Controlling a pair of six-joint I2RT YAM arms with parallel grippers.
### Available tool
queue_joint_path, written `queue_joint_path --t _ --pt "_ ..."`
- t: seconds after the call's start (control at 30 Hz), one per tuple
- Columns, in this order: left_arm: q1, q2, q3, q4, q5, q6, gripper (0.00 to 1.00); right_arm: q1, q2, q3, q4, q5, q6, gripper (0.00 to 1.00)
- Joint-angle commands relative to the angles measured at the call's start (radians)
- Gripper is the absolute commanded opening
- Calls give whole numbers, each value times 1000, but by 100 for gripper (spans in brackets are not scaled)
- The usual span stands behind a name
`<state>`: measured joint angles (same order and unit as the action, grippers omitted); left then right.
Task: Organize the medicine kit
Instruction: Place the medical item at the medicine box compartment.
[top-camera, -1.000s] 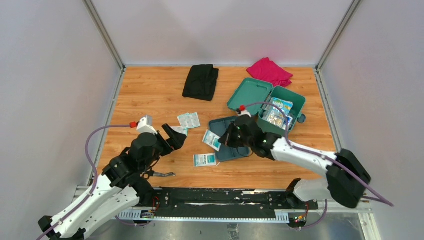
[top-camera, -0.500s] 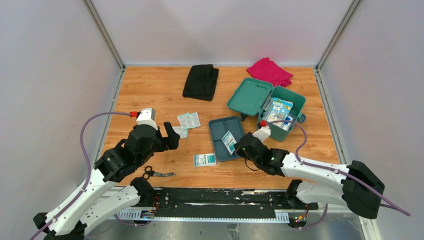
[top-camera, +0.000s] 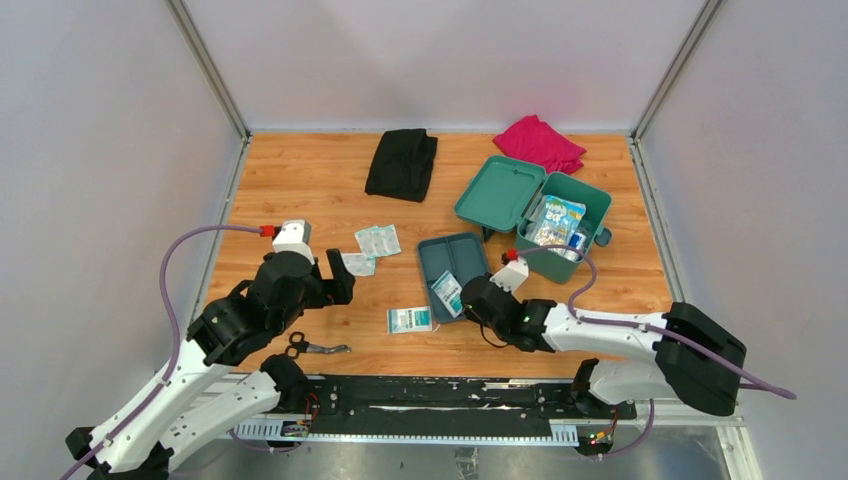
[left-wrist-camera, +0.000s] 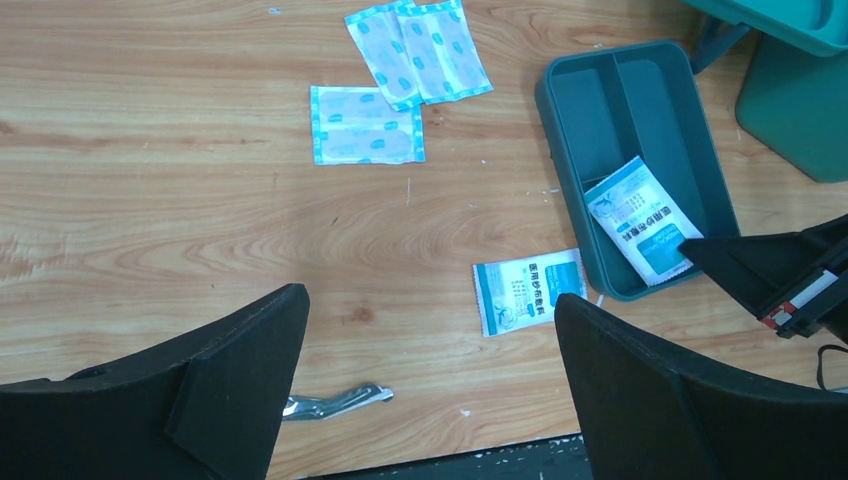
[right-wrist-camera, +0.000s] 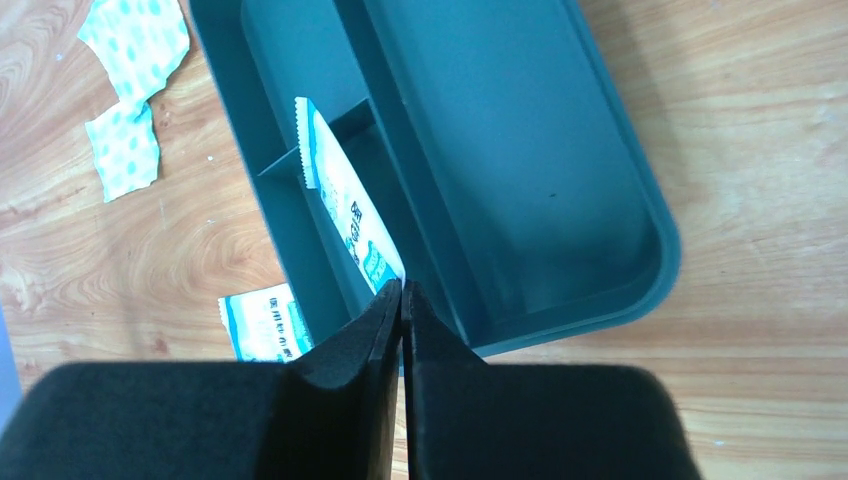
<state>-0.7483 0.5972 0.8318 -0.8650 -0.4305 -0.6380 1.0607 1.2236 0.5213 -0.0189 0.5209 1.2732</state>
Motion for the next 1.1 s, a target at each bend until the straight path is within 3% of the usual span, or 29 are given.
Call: queue_joint_path --t 0.0,0.1,0.27,0.4,0.63,0.73,0.93,1.07 --pt "4 -7 -7 -11 -11 9 100 33 35 60 1 34 8 9" --pt "4 -7 -9 -11 -10 5 100 47 52 89 -4 18 -23 16" --pt "4 -7 -13 -11 -5 2 100 74 52 130 -67 15 -57 38" --pt "4 -5 -13 -11 -7 2 100 84 30 130 -109 25 -68 43" --pt "4 1 -15 -9 -5 -1 100 84 -30 142 -212 117 -135 36" --pt "4 5 -16 -9 -3 -2 100 80 -29 168 -184 143 -287 35" --pt "4 14 -31 -1 15 -15 100 -10 131 326 -179 -137 -605 24" --pt "4 11 -48 8 23 -25 100 -40 243 411 -212 -206 -683 14"
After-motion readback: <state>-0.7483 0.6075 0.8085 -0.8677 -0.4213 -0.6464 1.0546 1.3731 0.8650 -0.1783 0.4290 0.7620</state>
